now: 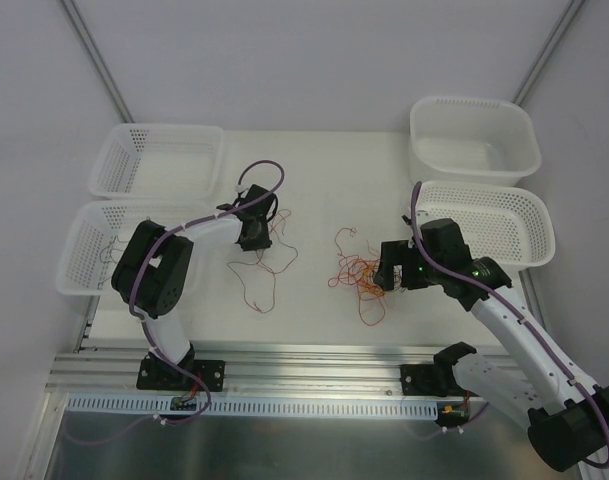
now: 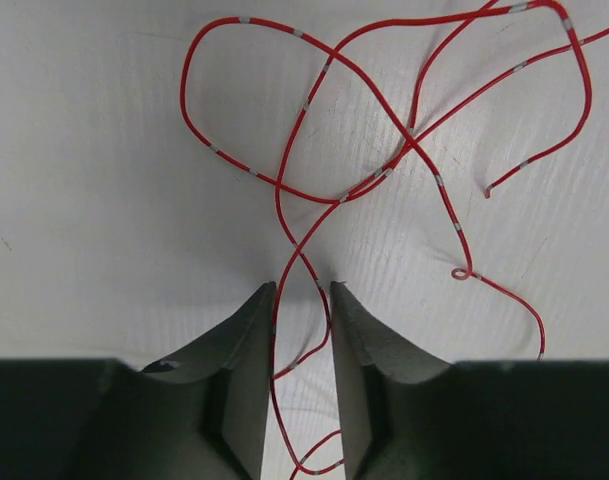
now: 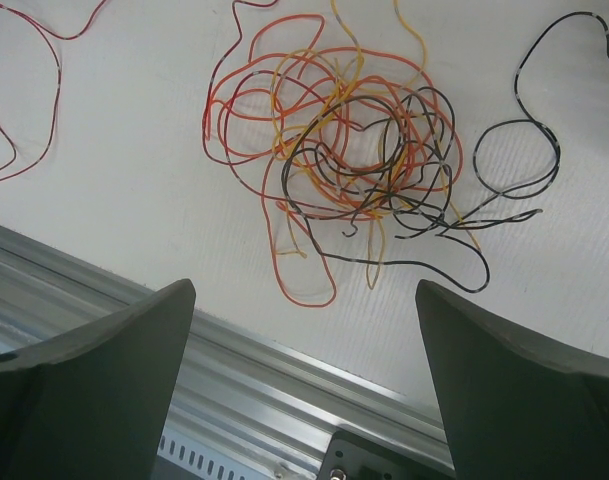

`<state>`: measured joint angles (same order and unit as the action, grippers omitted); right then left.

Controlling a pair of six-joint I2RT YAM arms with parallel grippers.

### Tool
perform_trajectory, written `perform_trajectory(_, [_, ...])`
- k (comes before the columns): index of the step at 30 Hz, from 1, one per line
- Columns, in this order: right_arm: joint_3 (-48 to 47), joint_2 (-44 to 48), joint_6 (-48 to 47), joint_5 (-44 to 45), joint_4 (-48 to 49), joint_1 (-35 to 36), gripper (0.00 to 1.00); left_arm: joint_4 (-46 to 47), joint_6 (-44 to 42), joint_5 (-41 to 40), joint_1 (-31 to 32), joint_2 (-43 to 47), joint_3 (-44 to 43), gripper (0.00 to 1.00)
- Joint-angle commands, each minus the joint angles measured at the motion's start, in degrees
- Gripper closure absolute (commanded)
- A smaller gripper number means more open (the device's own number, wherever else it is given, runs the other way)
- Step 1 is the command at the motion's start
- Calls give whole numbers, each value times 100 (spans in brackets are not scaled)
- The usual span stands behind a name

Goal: Untangle the cables

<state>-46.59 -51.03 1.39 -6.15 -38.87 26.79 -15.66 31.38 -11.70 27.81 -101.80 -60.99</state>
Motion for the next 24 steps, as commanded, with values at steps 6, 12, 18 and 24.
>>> perform_trajectory(6, [1,180,-104,97,-59,28,3,10,1,-51,75,282,96,100])
perform_trajectory(12, [-61,286,-112,-464,265,28,3,10,-106,247,154,1151,263,100])
perform_trajectory(18, [-114,-117,265,-1089,1187,204,2,-7,131,730,338,1794,439,100])
perform_trajectory(24, [36,-679,819,-1415,2374,581,1,-16,255,1003,505,2216,483,100])
